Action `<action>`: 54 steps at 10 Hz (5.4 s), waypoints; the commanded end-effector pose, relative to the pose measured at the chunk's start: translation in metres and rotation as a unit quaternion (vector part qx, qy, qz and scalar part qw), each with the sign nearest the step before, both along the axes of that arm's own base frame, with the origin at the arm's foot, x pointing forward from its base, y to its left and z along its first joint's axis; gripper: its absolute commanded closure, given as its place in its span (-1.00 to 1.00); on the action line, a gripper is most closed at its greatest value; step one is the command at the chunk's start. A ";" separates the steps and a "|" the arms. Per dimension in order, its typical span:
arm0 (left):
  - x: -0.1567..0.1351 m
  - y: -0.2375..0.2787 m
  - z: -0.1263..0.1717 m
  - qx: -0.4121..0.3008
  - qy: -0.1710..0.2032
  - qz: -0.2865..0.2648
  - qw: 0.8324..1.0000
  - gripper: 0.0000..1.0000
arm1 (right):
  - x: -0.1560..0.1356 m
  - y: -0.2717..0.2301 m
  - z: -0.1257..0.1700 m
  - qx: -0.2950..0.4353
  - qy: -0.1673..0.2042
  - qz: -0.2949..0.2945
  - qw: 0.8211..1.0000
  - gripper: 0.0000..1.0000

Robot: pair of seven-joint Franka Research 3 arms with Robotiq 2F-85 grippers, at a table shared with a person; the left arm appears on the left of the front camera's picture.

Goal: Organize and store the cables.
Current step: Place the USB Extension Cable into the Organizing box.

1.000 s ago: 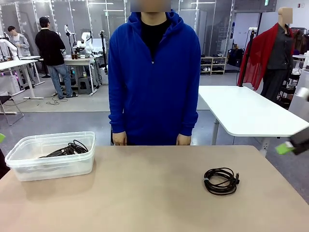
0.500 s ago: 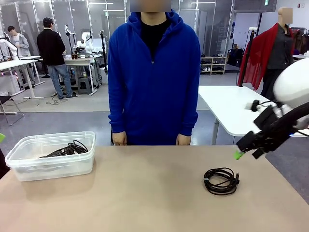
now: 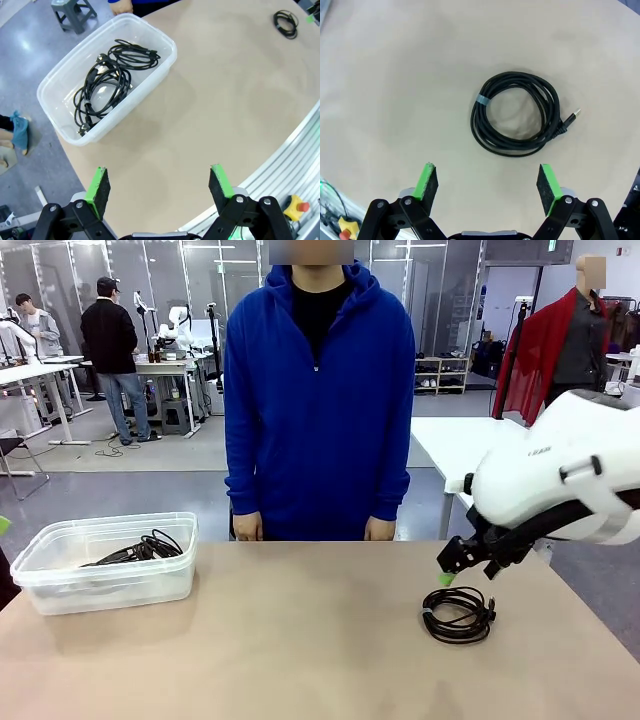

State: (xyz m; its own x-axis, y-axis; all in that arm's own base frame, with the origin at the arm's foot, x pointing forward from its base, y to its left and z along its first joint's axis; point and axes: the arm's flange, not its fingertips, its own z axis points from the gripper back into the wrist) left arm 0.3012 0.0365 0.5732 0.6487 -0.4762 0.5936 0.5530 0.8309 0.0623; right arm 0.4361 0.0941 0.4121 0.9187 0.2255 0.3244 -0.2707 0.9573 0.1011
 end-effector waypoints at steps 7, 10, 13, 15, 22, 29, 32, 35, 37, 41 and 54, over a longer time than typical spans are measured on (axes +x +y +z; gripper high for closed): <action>0.000 0.000 0.001 0.004 -0.002 0.004 1.000 -1.00 | 0.041 0.061 -0.062 -0.031 0.027 -0.059 0.997 -1.00; 0.000 0.000 0.001 0.004 -0.002 0.004 1.000 -1.00 | 0.061 0.075 -0.081 -0.028 0.063 -0.068 0.995 -1.00; 0.000 0.000 0.001 0.004 -0.002 0.004 1.000 -1.00 | 0.074 0.079 -0.094 -0.042 0.066 -0.074 0.994 -1.00; 0.000 0.000 0.001 0.004 -0.002 0.004 1.000 -1.00 | 0.079 0.076 -0.102 -0.034 0.079 -0.082 0.993 -1.00; 0.000 0.000 0.001 0.004 -0.002 0.004 1.000 -1.00 | 0.088 0.072 -0.110 -0.023 0.096 -0.092 0.991 0.15; 0.000 0.000 0.001 0.004 -0.002 0.004 1.000 -1.00 | 0.084 0.070 -0.109 -0.038 0.111 -0.093 0.989 1.00; 0.000 0.000 0.001 0.004 -0.002 0.004 1.000 -1.00 | 0.081 0.067 -0.099 -0.047 0.100 -0.084 0.990 1.00; 0.000 0.000 0.001 0.004 -0.002 0.004 1.000 -1.00 | 0.071 0.071 -0.039 -0.071 0.109 -0.049 0.990 1.00; 0.000 0.000 0.001 0.004 -0.002 0.004 1.000 -1.00 | 0.056 0.072 0.008 -0.096 0.096 -0.035 0.990 1.00; 0.000 0.000 0.001 0.004 -0.002 0.004 1.000 -1.00 | 0.042 0.065 0.028 -0.083 0.092 -0.044 0.991 1.00; 0.000 0.000 0.001 0.004 -0.002 0.004 1.000 -1.00 | 0.015 0.243 0.035 -0.060 0.077 0.074 0.992 1.00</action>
State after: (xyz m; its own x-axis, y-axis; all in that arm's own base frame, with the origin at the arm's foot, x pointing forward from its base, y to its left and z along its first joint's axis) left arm 0.3012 0.0364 0.5732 0.6485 -0.4764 0.5937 0.5533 0.8306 0.0622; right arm 0.4454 0.3232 0.4484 0.9027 0.4128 0.1212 -0.4203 0.9064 0.0431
